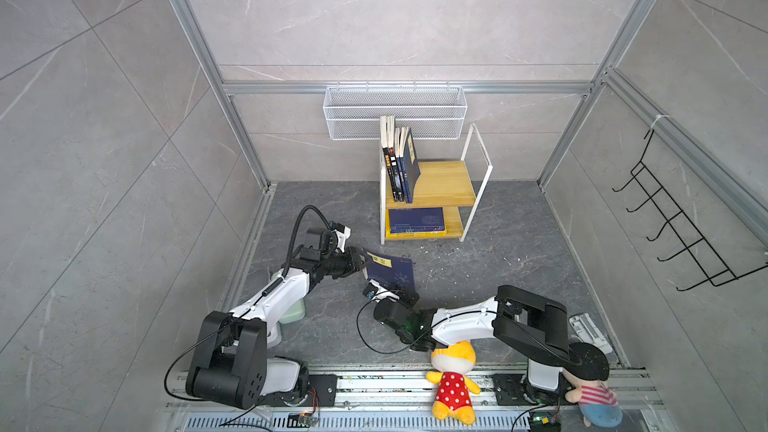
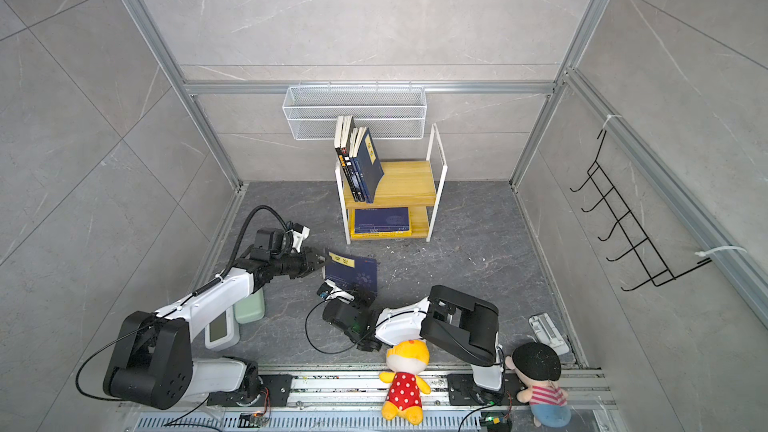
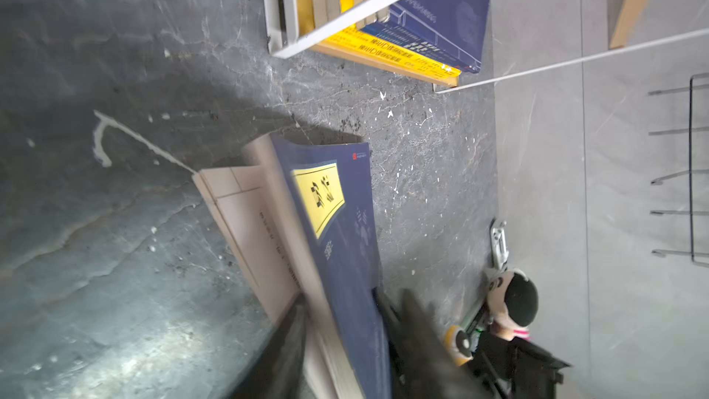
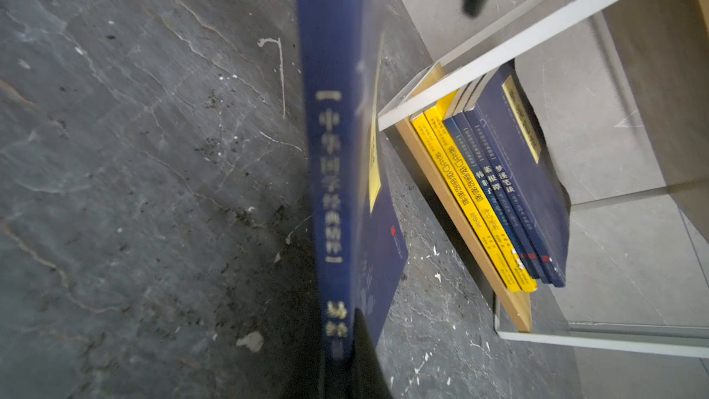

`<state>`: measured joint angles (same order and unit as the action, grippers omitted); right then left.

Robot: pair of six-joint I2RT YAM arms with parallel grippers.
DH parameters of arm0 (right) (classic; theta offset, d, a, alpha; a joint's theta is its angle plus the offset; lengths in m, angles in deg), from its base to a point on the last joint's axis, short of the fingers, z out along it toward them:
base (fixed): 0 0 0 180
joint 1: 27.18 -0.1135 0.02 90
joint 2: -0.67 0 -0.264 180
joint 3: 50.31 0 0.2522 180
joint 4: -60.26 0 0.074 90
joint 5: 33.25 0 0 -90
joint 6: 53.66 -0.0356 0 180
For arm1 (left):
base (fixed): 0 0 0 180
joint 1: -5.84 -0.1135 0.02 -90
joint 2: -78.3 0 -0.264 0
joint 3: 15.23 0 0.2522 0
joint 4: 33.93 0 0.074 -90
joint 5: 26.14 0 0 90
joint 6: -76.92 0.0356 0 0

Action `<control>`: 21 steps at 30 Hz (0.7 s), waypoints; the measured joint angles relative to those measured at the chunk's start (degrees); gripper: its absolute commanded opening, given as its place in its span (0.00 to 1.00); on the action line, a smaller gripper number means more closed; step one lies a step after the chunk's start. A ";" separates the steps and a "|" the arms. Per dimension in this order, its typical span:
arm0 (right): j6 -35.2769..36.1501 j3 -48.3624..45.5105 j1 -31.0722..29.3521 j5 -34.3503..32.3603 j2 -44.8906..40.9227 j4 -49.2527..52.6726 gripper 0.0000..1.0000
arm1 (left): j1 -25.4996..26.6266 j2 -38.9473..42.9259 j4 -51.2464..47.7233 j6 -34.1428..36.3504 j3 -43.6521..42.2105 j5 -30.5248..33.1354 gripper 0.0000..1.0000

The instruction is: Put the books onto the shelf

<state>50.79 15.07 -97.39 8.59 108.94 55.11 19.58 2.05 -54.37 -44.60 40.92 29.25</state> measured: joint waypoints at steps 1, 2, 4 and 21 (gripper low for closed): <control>-0.02 -0.48 0.02 0.00 -0.35 -0.44 0.00 | -0.63 0.61 -0.26 0.57 0.00 0.02 0.57; -0.02 -0.90 0.02 -0.02 -0.72 -0.52 0.00 | -1.36 1.33 -0.70 1.09 0.02 0.02 0.60; -0.07 -1.95 0.02 0.07 -2.19 -0.52 0.00 | -3.15 3.02 -1.70 3.19 0.11 0.37 0.67; -4.33 -11.69 1.49 5.79 -31.87 -4.96 0.00 | -15.39 13.68 -5.95 20.15 -0.13 4.52 1.00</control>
<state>46.47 3.37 -95.91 14.38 77.07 50.14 4.19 15.73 -60.32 -24.45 40.79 33.77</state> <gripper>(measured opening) 0.081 0.998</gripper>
